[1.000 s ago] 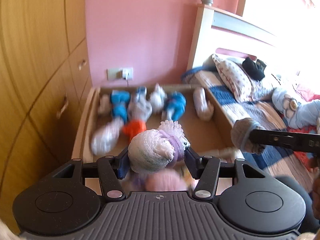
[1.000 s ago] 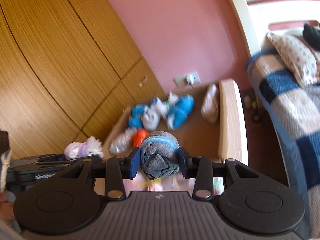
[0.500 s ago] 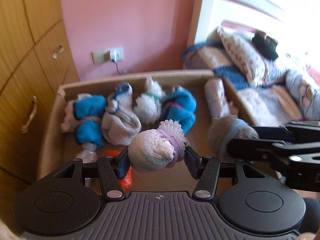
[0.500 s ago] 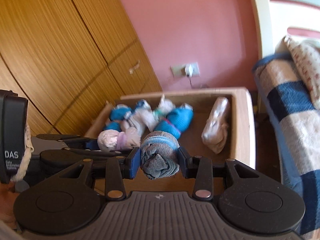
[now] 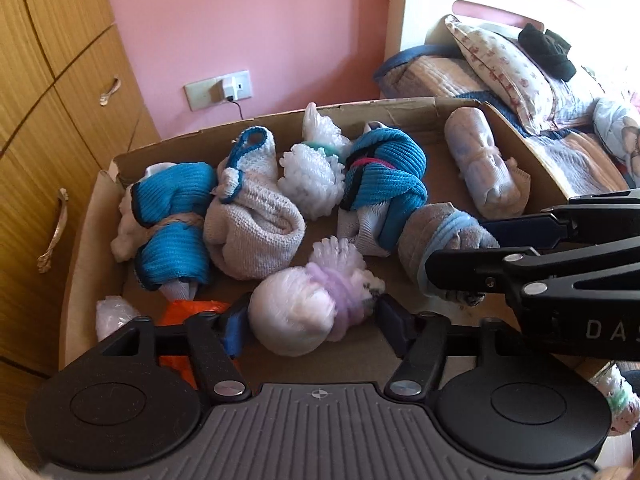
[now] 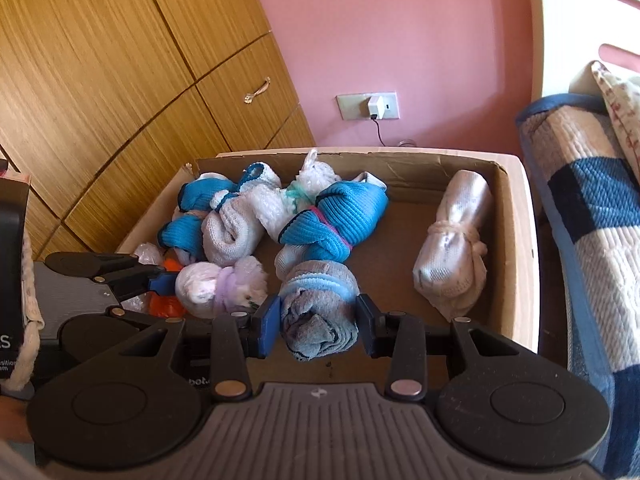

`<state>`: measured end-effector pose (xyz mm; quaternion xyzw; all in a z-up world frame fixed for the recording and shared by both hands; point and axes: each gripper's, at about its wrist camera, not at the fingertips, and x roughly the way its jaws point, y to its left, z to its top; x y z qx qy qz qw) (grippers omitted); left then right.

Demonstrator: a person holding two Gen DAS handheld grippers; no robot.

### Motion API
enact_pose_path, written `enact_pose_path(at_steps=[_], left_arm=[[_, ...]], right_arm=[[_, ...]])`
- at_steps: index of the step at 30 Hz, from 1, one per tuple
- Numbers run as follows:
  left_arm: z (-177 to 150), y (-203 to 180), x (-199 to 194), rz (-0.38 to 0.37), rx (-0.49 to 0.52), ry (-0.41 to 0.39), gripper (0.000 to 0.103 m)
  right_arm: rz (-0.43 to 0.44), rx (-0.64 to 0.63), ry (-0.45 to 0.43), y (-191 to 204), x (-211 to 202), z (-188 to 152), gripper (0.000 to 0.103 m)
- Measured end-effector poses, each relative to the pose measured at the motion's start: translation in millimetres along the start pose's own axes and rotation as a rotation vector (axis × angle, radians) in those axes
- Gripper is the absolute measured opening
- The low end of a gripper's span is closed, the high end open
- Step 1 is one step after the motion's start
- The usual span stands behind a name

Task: Organize objects
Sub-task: 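Lower both bundles into the box and open both grippers, then move both grippers back over the pile of clothes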

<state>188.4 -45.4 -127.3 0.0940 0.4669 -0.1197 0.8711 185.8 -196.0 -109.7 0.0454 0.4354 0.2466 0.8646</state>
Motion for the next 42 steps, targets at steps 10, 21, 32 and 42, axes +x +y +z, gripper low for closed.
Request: enact_pose_path(at_steps=[10, 21, 32, 42], left_arm=[[-3.1, -8.7, -7.6, 0.024, 0.02, -0.009, 0.088], [0.2, -11.5, -24.0, 0.031, 0.012, -0.035, 0.09], [-6.3, -4.1, -73.8, 0.046, -0.057, -0.123, 0.095], [-52.7, -6.4, -150.7, 0.02, -0.158, -0.248, 0.101]], right_arm=[[-0.018, -0.024, -0.021, 11.5, -4.4, 0.2, 0.043], [-0.027, -0.021, -0.067, 12.0, -24.2, 8.2, 0.05], [-0.067, -0.068, -0.186, 14.9, -92.2, -20.6, 0.064], [-0.165, -0.078, -0.328, 7.9, -130.9, -96.7, 0.082]])
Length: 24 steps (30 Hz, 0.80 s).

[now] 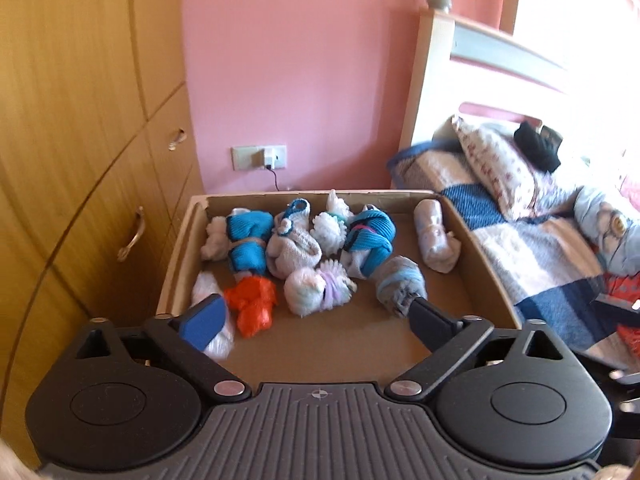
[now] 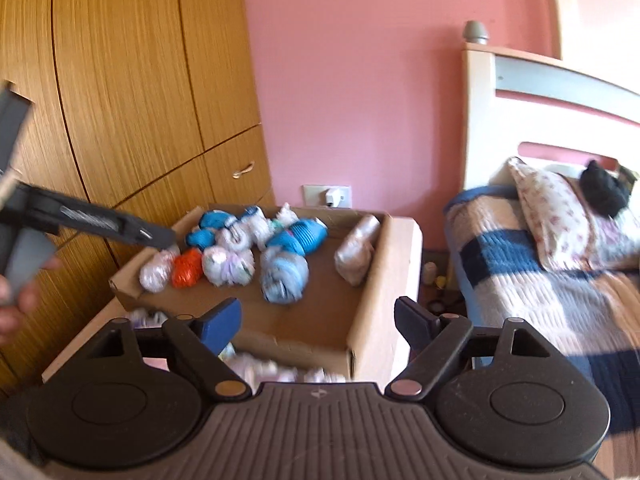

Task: Organize objects
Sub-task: 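Move both grippers back over the pile of clothes, then grasp the white floral bundle with the right gripper while the left grasps the pink-and-teal striped bundle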

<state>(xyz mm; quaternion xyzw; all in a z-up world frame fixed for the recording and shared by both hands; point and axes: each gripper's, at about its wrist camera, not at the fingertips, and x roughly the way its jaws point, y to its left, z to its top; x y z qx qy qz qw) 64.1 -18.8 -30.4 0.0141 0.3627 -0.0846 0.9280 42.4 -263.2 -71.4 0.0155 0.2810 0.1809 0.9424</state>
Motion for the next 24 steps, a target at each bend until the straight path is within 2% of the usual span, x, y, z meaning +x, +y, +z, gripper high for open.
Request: enact_pose_path(at_steps=[1, 3, 5, 8, 12, 14, 19, 22, 24], left_arm=[[-5.6, -0.4, -7.4, -0.003, -0.009, -0.007, 0.101], [-22.2, 0.0, -21.4, 0.003, -0.037, -0.009, 0.101], [-39.6, -0.8, -30.3, -0.017, -0.063, 0.011, 0.101], [-68.4, -6.6, -40.5, -0.032, -0.096, 0.045, 0.101], [-103.5, -21.5, -39.1, -0.038, -0.077, 0.093, 0.1], [-112.9, -26.1, -32.9, -0.037, -0.059, 0.111, 0.1], [-123.0, -30.4, -22.9, -0.026, -0.029, 0.131, 0.1], [-122.4, -30.9, -17.3, -0.011, -0.008, 0.133, 0.1], [-121.9, -29.7, -13.3, -0.005, -0.007, 0.139, 0.1]], right_arm=[[0.0, 0.017, -0.01, -2.1, -2.7, -8.4, 0.084], [-0.014, 0.028, -0.019, -2.8, -6.5, -24.6, 0.097], [-0.027, 0.006, -0.034, 1.0, -9.5, -20.6, 0.102], [-0.033, -0.022, 0.016, 2.9, -5.5, -21.7, 0.102], [-0.045, 0.011, 0.066, -3.7, 3.4, -19.3, 0.102], [-0.04, 0.029, 0.09, -7.1, 8.9, -18.4, 0.102], [-0.045, -0.018, 0.172, -1.7, 21.9, -26.7, 0.102], [-0.016, -0.093, 0.227, 8.3, 28.0, -35.6, 0.091], [-0.01, -0.134, 0.256, 14.8, 32.8, -39.8, 0.078]])
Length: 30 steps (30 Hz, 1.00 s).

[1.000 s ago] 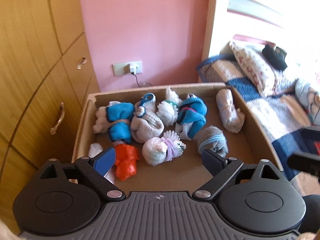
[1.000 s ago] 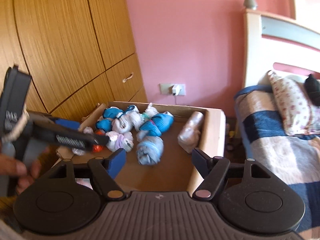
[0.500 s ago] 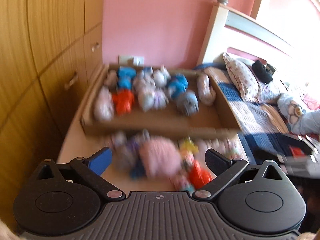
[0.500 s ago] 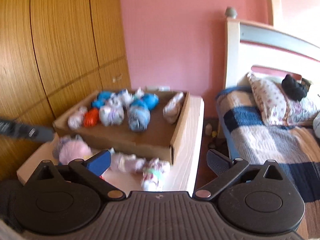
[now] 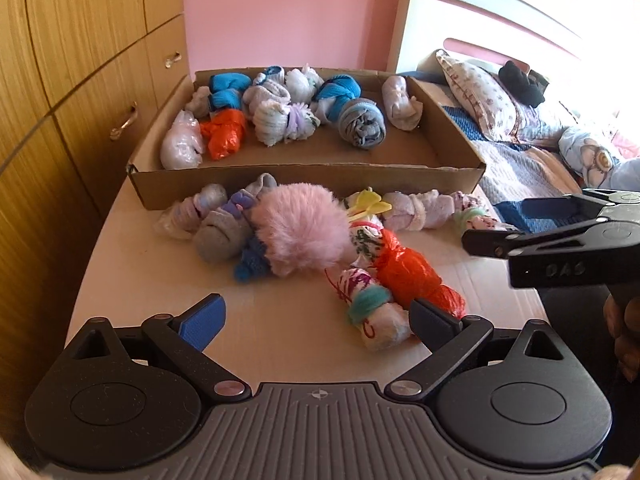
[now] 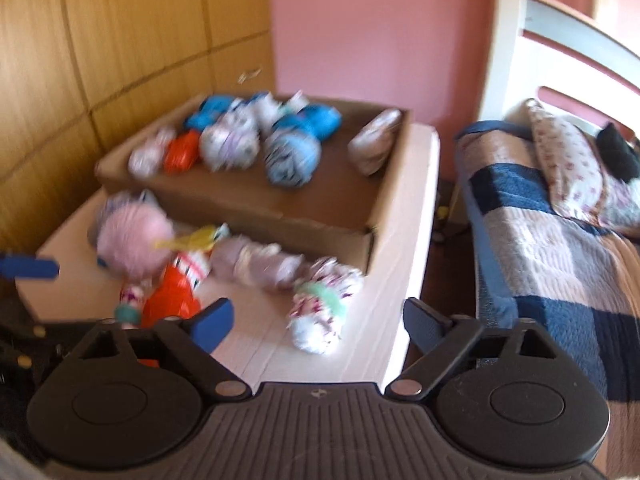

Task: Organize objects
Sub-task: 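Grasp the white floral bundle with the right gripper while the left grasps the pink-and-teal striped bundle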

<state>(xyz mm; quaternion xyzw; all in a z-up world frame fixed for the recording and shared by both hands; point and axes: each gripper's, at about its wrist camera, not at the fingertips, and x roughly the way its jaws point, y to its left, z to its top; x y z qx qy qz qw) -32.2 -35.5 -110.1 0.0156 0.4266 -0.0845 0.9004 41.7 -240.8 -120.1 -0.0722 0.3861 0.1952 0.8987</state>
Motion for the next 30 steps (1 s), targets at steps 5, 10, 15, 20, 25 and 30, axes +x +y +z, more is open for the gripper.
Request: enact_pose_path(at_steps=[5, 10, 15, 20, 25, 30], left_arm=[[0.1, 1.1, 7.8, 0.018, 0.005, 0.014, 0.1], [-1.3, 4.1, 13.0, 0.027, 0.011, 0.026, 0.1], [-0.8, 11.7, 12.5, 0.066, -0.018, 0.031, 0.1], [-4.8, 18.1, 8.7, 0.066, -0.055, 0.047, 0.1], [-5.7, 3.6, 9.2, 0.033, -0.021, 0.05, 0.1], [1.3, -8.0, 18.8, 0.03, 0.005, 0.049, 0.1]], right_arm=[[-0.016, 0.005, 0.052, 1.3, 11.3, 0.5, 0.057], [-0.02, 0.0, 0.084, 3.7, 16.7, -1.2, 0.034], [0.0, -0.013, 0.061, 8.5, 3.3, -4.0, 0.027], [0.017, 0.018, 0.065, 9.4, -5.8, -4.8, 0.027], [0.008, 0.041, 0.051, 8.1, -9.7, -3.9, 0.027], [0.002, 0.058, 0.053, 3.3, -6.7, -3.1, 0.027]])
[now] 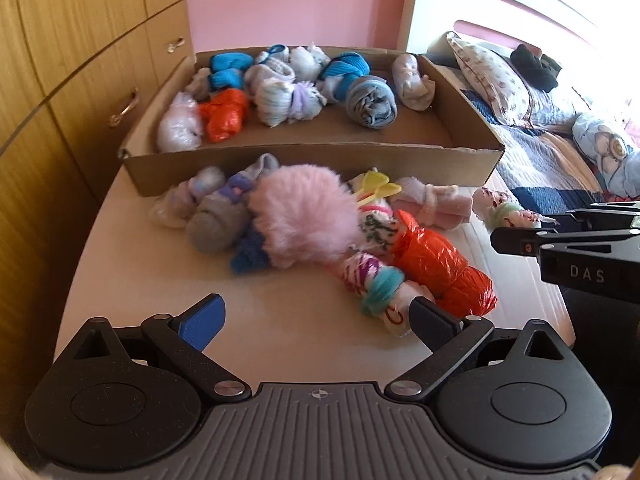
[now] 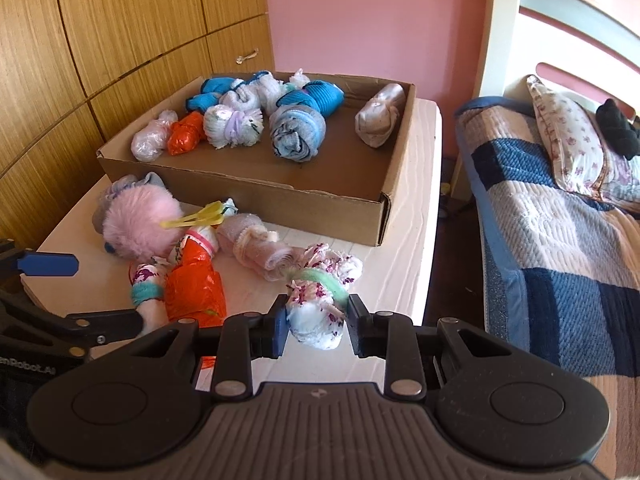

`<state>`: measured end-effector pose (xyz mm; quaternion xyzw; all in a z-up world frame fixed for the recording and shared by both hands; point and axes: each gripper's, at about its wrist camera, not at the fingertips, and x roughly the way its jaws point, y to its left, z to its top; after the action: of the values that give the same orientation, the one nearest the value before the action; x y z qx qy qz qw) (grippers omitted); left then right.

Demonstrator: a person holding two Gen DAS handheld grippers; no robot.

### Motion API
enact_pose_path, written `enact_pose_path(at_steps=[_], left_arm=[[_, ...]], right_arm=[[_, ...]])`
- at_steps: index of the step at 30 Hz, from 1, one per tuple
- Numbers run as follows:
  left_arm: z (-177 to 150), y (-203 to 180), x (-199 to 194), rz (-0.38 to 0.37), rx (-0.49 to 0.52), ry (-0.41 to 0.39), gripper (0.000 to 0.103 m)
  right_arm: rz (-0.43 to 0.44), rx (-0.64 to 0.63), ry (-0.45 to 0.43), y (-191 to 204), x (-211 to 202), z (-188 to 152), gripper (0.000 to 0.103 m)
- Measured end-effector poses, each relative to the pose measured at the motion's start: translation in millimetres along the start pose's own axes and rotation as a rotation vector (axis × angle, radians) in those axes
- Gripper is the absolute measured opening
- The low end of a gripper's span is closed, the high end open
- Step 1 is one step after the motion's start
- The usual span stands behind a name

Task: Organize objects
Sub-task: 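Grasp the white floral bundle with the right gripper while the left grasps the pink-and-teal striped bundle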

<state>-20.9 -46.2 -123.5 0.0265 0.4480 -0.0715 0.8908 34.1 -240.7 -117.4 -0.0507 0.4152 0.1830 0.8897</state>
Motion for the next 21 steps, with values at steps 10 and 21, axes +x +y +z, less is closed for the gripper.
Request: enact_pose_path(at_steps=[10, 21], left_arm=[[5.8, -12.0, 2.4, -0.065, 0.0, 0.004, 0.099], [8.3, -4.8, 15.5, -0.111, -0.03, 0.009, 0.066]], right_arm=[[0.019, 0.001, -0.004, 0.3, 0.6, -0.2, 0.027], [0.021, 0.015, -0.009, -2.1, 0.0, -0.8, 0.028]])
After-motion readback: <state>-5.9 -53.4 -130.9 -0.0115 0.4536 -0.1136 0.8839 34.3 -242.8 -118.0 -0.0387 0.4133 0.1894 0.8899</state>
